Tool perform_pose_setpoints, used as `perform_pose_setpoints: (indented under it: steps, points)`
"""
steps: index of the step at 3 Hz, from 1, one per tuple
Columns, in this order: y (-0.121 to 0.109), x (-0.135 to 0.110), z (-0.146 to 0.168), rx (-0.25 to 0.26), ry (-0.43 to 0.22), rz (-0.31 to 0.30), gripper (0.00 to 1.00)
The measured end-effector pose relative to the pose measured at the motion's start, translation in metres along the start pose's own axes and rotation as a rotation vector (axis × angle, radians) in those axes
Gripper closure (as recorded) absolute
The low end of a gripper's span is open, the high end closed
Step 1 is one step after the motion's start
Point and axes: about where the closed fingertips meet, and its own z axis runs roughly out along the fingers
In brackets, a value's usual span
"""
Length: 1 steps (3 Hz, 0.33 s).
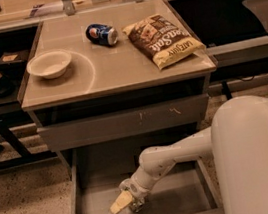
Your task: Place 7up can into middle drawer
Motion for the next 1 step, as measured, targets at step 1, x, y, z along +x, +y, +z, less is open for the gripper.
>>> perform_pose_setpoints:
  steps: [1]
  points:
    - [0.0, 0.0, 0.0, 0.0, 0.0, 0.0, 0.0]
